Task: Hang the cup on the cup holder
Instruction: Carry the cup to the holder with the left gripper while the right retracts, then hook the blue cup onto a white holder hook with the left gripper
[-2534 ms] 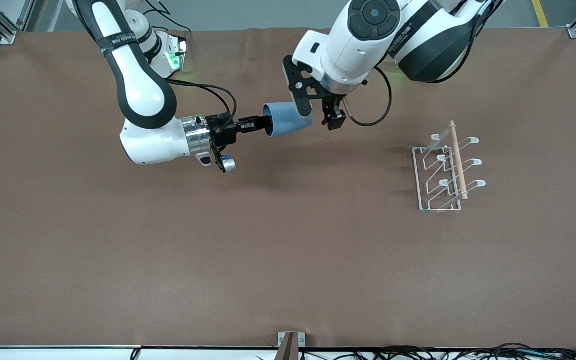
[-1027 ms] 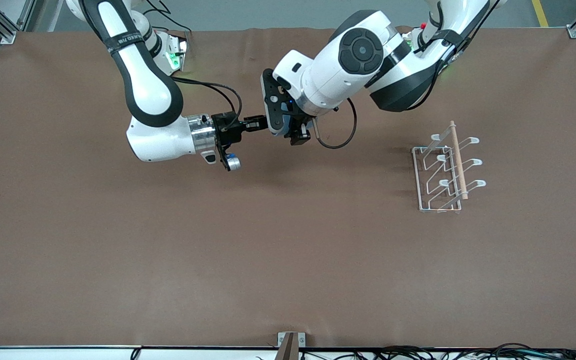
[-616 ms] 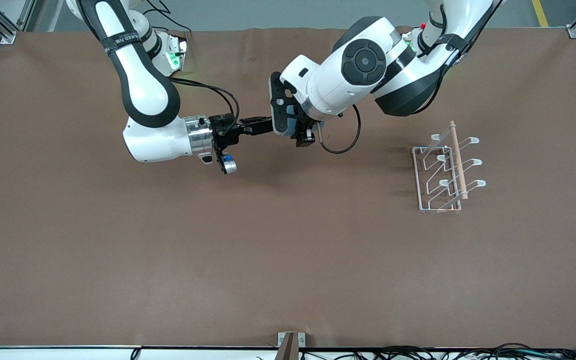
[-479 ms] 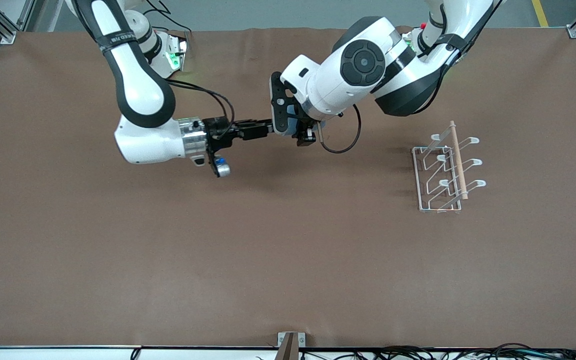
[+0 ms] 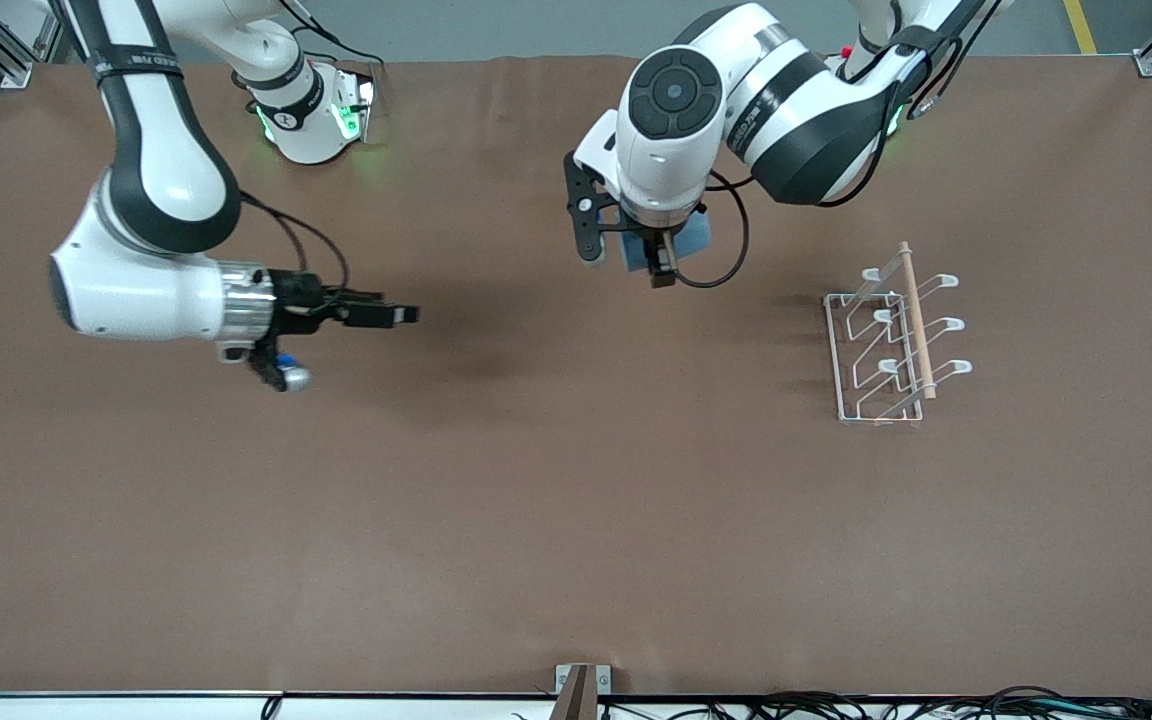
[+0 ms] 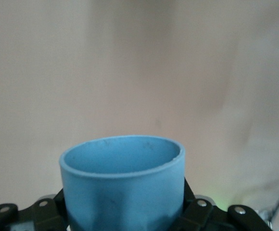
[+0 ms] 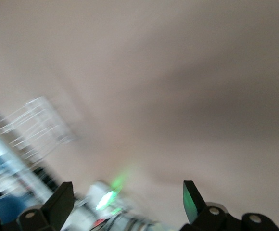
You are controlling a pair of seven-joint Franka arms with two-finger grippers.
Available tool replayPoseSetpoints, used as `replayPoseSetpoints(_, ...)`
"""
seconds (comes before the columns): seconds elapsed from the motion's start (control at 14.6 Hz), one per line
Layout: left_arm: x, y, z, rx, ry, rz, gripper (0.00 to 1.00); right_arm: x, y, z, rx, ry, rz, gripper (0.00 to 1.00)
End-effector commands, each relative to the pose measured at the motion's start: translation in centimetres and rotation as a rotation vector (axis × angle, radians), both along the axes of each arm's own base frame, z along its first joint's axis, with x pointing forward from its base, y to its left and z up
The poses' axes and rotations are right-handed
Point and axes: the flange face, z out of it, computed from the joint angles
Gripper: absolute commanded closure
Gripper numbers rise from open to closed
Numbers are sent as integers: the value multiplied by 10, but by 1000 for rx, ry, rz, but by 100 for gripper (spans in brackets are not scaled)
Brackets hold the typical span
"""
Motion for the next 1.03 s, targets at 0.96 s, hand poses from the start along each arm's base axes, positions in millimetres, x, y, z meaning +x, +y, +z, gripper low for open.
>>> replayPoseSetpoints(0.96, 46, 141, -80, 836, -50, -389, 100, 13, -208, 236, -545, -336, 222, 0)
